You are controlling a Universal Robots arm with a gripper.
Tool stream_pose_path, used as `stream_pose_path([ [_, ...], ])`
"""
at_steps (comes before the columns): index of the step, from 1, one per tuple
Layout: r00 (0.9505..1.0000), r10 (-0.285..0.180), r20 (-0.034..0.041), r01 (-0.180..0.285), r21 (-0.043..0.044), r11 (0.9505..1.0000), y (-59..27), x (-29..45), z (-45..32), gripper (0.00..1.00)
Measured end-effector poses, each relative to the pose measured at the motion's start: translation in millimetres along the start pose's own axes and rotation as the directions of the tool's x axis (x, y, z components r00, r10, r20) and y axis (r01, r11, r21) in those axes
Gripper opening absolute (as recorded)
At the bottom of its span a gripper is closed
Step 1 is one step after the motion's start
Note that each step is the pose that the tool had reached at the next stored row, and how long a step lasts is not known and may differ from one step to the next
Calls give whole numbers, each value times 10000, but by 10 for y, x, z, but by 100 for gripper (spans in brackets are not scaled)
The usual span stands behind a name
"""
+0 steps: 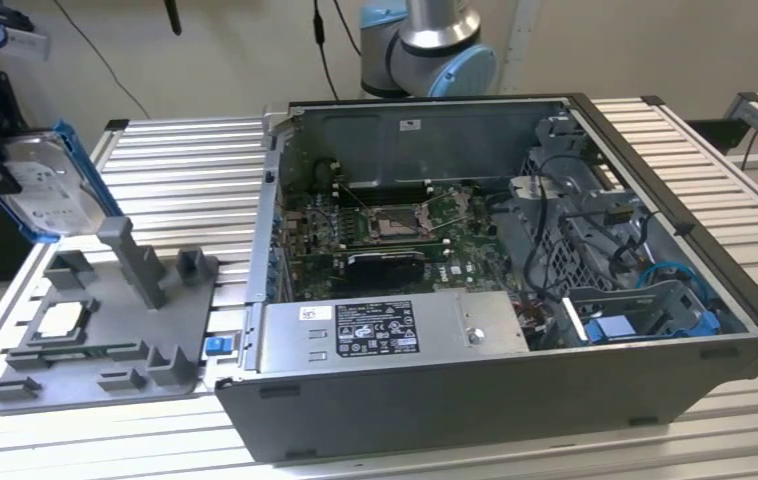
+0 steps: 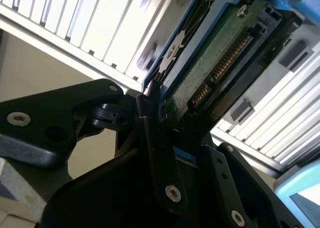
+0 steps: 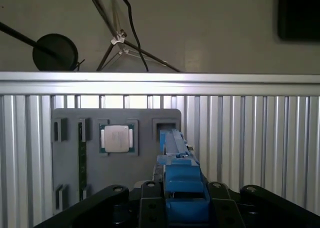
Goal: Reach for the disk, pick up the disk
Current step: 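Pick up the disk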
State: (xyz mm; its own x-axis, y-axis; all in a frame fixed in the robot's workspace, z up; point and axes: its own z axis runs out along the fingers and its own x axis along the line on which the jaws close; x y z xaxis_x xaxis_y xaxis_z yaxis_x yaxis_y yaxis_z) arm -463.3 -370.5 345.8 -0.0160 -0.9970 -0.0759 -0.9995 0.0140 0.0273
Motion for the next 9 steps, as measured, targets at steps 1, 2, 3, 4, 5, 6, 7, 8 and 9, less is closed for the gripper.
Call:
stream_pose_path([
  [1,10000,0,-1,0,-1,10000,1,-1,-14,0],
  [2,10000,0,0,0,0,10000,1,-2,-26,0],
  [3,10000,0,-1,0,0,10000,1,-3,-38,0],
  [4,10000,0,-1,0,-1,10000,2,-4,-51,0],
  [5,10000,0,0,0,-1,10000,2,-5,-63,0],
  [6,10000,0,-1,0,-1,10000,2,-6,-76,0],
  [7,10000,0,0,0,0,10000,3,-7,-88,0],
  [8,10000,0,0,0,0,10000,3,-8,-100,0],
  [9,10000,0,0,0,0,10000,3,-9,-111,0],
])
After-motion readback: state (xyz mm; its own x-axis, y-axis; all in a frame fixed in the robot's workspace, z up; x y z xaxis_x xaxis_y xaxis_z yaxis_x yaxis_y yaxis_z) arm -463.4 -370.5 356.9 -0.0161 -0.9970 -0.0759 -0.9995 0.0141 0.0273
